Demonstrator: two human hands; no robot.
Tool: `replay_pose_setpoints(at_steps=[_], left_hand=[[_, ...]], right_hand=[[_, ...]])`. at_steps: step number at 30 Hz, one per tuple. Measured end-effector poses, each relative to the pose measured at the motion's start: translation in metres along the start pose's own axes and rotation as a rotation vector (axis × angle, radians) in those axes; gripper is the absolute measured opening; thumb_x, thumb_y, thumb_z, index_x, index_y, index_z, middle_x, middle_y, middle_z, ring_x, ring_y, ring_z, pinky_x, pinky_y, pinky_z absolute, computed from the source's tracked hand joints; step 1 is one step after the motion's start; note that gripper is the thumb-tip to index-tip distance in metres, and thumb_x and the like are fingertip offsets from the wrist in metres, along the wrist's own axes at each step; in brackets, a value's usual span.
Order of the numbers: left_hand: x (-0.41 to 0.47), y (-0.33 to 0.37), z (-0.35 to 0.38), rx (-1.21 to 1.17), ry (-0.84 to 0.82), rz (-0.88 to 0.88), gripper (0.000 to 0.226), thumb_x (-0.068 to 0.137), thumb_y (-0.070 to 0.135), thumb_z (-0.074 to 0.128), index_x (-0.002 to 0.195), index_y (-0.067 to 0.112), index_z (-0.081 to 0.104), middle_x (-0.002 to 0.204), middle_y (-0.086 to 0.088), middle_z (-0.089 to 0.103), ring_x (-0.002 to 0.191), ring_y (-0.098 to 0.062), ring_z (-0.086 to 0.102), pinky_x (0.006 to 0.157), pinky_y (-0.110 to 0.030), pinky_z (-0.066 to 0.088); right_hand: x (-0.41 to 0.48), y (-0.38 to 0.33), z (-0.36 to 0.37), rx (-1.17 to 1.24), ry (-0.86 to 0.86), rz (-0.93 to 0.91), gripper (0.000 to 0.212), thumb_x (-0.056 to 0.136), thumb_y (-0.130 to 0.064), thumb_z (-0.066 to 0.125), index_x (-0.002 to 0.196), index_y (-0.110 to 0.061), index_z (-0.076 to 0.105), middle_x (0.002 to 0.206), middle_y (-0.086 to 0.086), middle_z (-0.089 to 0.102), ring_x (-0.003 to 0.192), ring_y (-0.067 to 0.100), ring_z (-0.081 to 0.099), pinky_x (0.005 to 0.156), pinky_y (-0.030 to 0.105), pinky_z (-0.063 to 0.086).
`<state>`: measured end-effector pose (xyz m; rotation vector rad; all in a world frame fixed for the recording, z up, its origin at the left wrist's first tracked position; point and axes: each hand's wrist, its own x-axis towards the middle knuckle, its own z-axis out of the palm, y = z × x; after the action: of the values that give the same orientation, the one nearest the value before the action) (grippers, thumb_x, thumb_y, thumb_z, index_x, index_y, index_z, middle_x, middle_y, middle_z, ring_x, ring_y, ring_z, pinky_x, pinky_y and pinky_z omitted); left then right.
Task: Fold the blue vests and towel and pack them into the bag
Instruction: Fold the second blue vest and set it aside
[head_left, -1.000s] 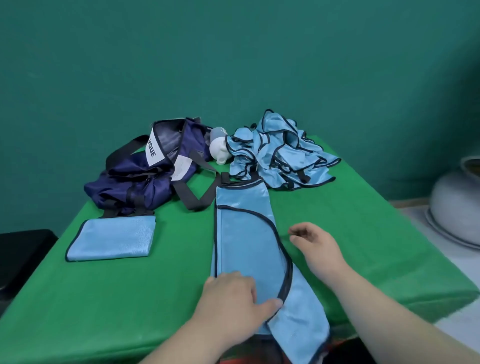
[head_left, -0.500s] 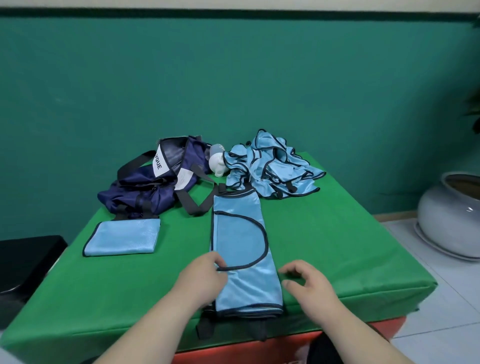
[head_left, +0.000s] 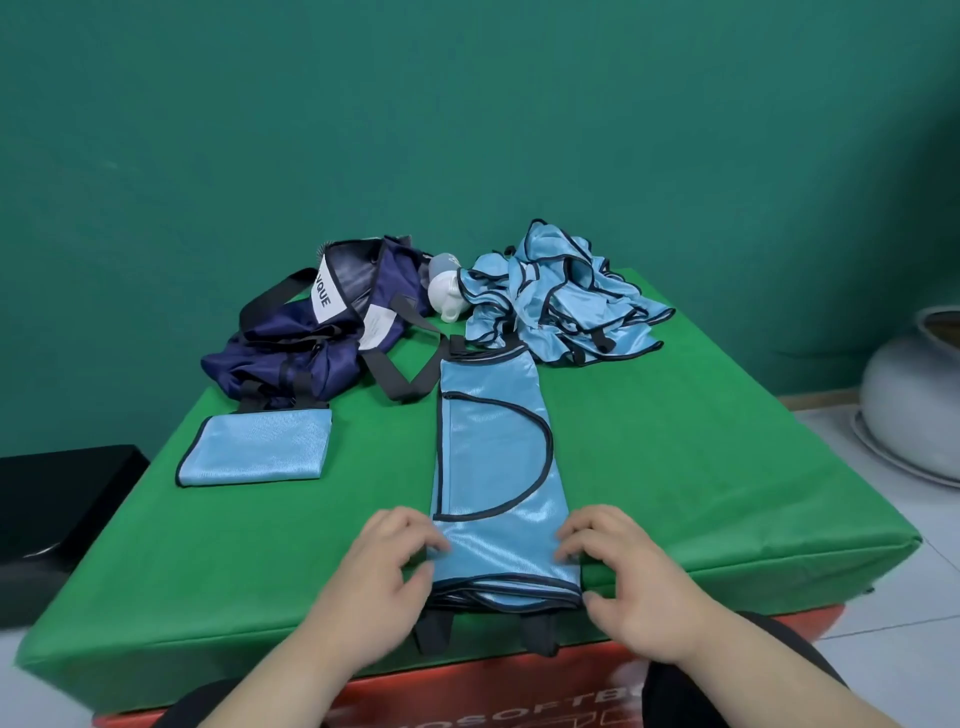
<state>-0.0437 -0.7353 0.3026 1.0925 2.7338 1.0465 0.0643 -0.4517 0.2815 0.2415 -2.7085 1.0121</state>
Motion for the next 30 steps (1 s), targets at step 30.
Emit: replay_pose_setpoints(at_steps=[30], left_hand=[[0.002, -0.025, 0.012, 0.220, -0.037, 0.364, 0.051, 0.076, 0.040, 0.069, 0.125, 0.033, 0.058, 0.109, 0.020, 0.066, 0.102, -0.004, 0.058, 0.091, -0.027, 0.045]], right_hand=[[0.014, -0.001, 0.003, -0.073, 0.116, -0.051, 0.029, 0.074, -0.031, 0.061, 0.102, -0.039, 0.060, 0.093, -0.022, 0.065, 0.089, 0.000, 0.058, 0.084, 0.027, 0.046]])
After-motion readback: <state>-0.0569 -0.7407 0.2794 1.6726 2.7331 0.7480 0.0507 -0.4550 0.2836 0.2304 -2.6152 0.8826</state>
